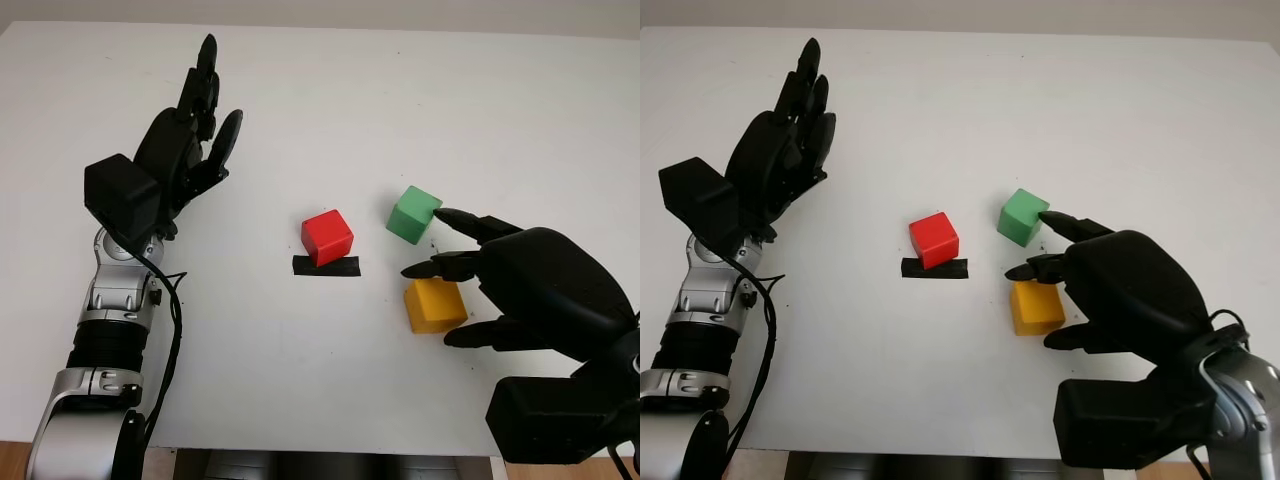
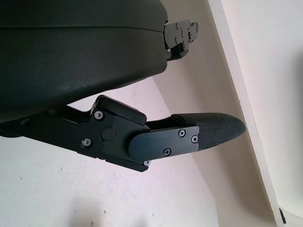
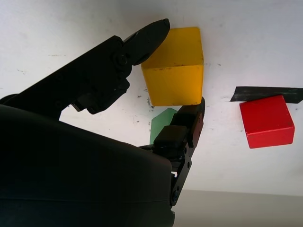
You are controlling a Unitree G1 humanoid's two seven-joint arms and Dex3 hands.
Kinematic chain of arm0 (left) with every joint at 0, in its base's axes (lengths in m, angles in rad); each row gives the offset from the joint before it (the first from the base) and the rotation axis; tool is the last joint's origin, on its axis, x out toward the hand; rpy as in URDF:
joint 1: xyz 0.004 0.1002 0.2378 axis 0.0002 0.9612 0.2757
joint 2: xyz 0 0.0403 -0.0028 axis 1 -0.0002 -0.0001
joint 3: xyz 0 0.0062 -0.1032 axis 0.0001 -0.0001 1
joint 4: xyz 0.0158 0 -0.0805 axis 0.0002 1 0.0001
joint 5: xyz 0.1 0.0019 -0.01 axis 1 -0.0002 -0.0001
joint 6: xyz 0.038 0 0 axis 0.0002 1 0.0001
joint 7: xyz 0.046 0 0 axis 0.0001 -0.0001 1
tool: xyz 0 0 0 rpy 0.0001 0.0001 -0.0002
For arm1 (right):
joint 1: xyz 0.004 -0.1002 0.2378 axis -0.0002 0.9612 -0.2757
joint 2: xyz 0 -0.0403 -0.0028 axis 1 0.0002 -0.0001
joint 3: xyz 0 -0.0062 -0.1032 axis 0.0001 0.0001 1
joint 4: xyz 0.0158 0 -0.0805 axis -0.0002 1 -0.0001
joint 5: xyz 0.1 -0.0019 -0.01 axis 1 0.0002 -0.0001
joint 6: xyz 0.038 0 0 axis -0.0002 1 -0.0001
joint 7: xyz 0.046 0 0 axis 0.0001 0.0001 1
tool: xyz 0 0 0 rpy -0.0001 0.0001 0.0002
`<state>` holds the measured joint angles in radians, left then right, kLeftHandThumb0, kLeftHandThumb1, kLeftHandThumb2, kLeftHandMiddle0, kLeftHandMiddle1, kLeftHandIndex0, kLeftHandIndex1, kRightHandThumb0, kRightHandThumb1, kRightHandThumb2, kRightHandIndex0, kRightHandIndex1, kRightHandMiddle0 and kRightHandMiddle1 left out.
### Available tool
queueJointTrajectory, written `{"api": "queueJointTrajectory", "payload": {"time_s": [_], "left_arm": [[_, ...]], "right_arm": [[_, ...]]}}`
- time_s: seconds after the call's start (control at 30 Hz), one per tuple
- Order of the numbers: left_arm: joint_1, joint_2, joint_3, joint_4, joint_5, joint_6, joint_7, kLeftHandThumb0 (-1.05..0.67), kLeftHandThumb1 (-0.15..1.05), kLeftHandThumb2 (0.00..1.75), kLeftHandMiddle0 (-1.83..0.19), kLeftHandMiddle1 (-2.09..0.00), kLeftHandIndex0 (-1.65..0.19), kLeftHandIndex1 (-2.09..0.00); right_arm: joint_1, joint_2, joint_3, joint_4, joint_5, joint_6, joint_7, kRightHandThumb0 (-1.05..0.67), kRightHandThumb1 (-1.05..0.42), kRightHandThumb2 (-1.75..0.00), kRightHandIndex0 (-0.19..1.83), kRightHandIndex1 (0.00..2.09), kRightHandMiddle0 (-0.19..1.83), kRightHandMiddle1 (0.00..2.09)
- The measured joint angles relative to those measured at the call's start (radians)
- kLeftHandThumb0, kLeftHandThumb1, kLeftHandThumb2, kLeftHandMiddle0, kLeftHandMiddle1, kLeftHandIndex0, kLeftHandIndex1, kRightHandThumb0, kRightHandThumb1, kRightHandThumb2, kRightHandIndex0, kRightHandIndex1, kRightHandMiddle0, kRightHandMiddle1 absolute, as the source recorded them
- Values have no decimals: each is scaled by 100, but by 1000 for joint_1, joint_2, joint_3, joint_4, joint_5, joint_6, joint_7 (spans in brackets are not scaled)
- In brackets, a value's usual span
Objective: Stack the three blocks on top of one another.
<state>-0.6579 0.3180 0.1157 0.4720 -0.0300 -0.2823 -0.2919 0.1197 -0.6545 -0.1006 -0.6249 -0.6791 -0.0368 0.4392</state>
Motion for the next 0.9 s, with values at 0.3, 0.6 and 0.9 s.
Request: {"api": "queueJointTrajectory", "payload": {"time_s": [0.3,0.6,0.9], "left_arm": [[0,1,-7,2,28,0,24,-77,105,57,19,-5,19,0],[3,2,-17,2,42,-4,25,-73,105,55,18,-6,19,-2],[6,3,-18,9,46,-33,39,-69,105,53,18,-6,19,-3]], "right_arm": [[-2,0,0,-5,-10,8,18,-29,-68,-6,32,6,75,66],[-3,0,-37,-9,-3,4,10,-25,-73,-6,36,6,62,98],[-104,-45,-146,-84,46,28,64,-28,-80,-5,38,6,76,74]]}}
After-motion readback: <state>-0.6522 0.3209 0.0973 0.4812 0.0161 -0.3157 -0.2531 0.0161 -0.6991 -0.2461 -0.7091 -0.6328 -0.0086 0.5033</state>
